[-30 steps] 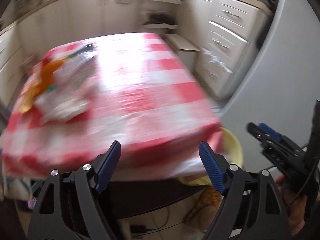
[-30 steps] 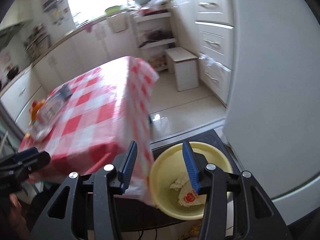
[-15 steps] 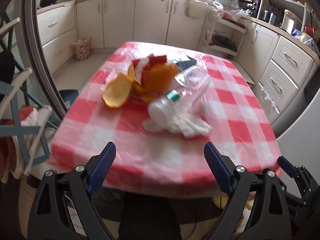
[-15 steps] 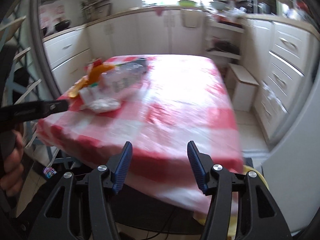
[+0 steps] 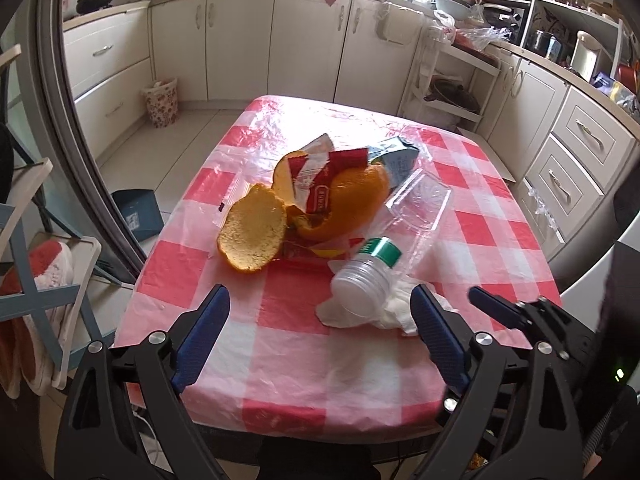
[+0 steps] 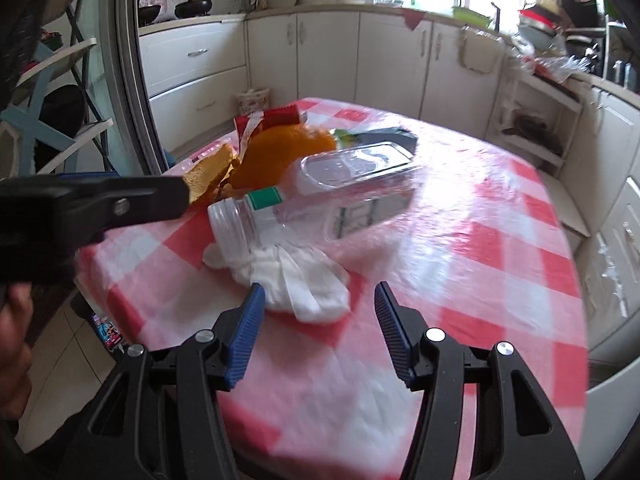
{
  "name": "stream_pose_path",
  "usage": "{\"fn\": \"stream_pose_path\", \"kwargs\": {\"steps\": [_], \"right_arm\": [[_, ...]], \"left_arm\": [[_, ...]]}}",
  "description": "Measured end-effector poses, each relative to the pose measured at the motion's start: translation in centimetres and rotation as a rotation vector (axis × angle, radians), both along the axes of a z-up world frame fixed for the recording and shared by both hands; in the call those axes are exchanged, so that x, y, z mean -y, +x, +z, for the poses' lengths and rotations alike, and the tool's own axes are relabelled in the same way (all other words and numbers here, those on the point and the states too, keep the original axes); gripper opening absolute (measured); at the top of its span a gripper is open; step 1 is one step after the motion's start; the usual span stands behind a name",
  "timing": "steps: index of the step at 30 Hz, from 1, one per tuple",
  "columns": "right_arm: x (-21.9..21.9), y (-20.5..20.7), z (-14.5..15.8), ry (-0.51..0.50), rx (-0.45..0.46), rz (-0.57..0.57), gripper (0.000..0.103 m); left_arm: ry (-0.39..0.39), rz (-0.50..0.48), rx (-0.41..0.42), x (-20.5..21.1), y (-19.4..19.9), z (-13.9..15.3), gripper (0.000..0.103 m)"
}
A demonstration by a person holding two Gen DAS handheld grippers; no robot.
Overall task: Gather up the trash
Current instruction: 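Move both open tools back over the table toward the remaining trash, then grasp an orange peel with the left tool while the right tool grasps the clear plastic bottle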
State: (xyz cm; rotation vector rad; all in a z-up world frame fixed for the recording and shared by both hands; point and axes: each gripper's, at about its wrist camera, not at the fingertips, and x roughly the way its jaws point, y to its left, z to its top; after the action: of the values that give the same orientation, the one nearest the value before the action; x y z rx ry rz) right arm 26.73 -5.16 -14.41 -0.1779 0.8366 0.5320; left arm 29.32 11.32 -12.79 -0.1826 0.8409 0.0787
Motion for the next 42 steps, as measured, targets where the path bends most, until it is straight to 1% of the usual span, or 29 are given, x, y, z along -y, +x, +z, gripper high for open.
{"fn": "stream_pose_path", "kwargs": {"steps": [1,2,3,4,6,9,11,14,18,21,22,23,24,25,26,27,28,29,30,32,35,37,40,42], "right_arm": [[-0.2,0.3,-0.2,0.001,-0.011,0.005,0.051],[-0.3,0.6,-0.5,0.001,-0.027,0.013,0.042],[-0.4,0.9,-0.8,0.008,-0.043,0.018,0.035],[-0.1,0.9,-0.9,0.018,-0.045,0.019,0.034],[0.2,0.9,-0.9,0.023,-0.055,0.021,0.026],[0.9,0.8,-0.7,0.019,-0.061,0.013,0.020],[2.1,0.6,-0.7,0.020,-0.072,-0.010,0.018],[3.8,0.7,-0.6,0.016,-0.083,-0.050,0.016],[6.1,0.4,-0.5,0.008,-0.094,-0.100,0.016],[7.5,0.2,-0.3,-0.007,-0.096,-0.134,0.016],[7.9,0.1,-0.3,-0.013,-0.098,-0.144,0.016],[8.4,0.1,-0.2,-0.023,-0.095,-0.161,0.017],[8.8,-0.1,-0.2,-0.033,-0.087,-0.178,0.027],[9.5,-0.3,0.0,-0.034,-0.071,-0.201,0.033],[9.8,-0.3,0.2,-0.023,-0.063,-0.211,0.041],[10.1,-0.2,0.3,-0.008,-0.061,-0.214,0.042],[10.3,-0.2,0.6,0.016,-0.061,-0.211,0.042],[10.1,-0.2,1.0,0.040,-0.058,-0.202,0.043],[9.7,-0.3,1.3,0.066,-0.057,-0.185,0.045],[9.0,-0.1,1.6,0.108,-0.071,-0.150,0.046],[6.7,0.3,1.7,0.172,-0.120,-0.104,0.047],[4.9,0.8,1.5,0.218,-0.162,-0.093,0.047],[2.6,1.5,1.3,0.267,-0.206,-0.089,0.052],[1.2,2.0,1.0,0.276,-0.223,-0.106,0.061]], "left_arm": [[0.001,0.000,-0.003,-0.2,0.3,-0.2,0.088],[0.002,-0.003,-0.006,-0.2,0.6,-0.3,0.088],[0.007,-0.008,-0.009,-0.2,1.1,-0.5,0.088],[0.011,-0.012,-0.011,-0.2,1.3,-0.6,0.088],[0.017,-0.028,-0.017,0.2,2.2,-0.9,0.088],[0.026,-0.057,-0.027,0.9,3.3,-1.3,0.088],[0.043,-0.077,-0.040,1.7,4.2,-1.8,0.088],[0.040,-0.099,-0.071,2.9,5.2,-2.6,0.088],[0.046,-0.147,-0.103,5.1,5.7,-3.3,0.088],[0.030,-0.192,-0.105,6.6,5.3,-3.2,0.088],[0.011,-0.218,-0.102,7.1,5.1,-3.1,0.088],[0.003,-0.233,-0.100,7.5,4.9,-3.0,0.088],[-0.004,-0.244,-0.093,7.7,4.7,-2.8,0.088],[-0.016,-0.245,-0.086,7.7,4.6,-2.6,0.088],[-0.028,-0.235,-0.083,7.5,4.5,-2.5,0.088],[-0.054,-0.206,-0.073,6.7,4.1,-2.2,0.088],[-0.068,-0.179,-0.062,6.1,3.9,-2.0,0.088],[-0.074,-0.132,-0.047,5.1,3.7,-1.8,0.088],[-0.071,-0.083,-0.035,4.0,3.4,-1.6,0.088],[-0.056,0.029,-0.028,1.3,3.0,-1.6,0.088],[-0.026,0.182,-0.063,-2.8,3.0,-2.4,0.088],[-0.030,0.264,-0.088,-5.3,3.1,-3.2,0.088],[-0.042,0.345,-0.116,-7.8,3.3,-4.5,0.088],[-0.031,0.361,-0.125,-8.4,3.8,-5.0,0.088]]}}
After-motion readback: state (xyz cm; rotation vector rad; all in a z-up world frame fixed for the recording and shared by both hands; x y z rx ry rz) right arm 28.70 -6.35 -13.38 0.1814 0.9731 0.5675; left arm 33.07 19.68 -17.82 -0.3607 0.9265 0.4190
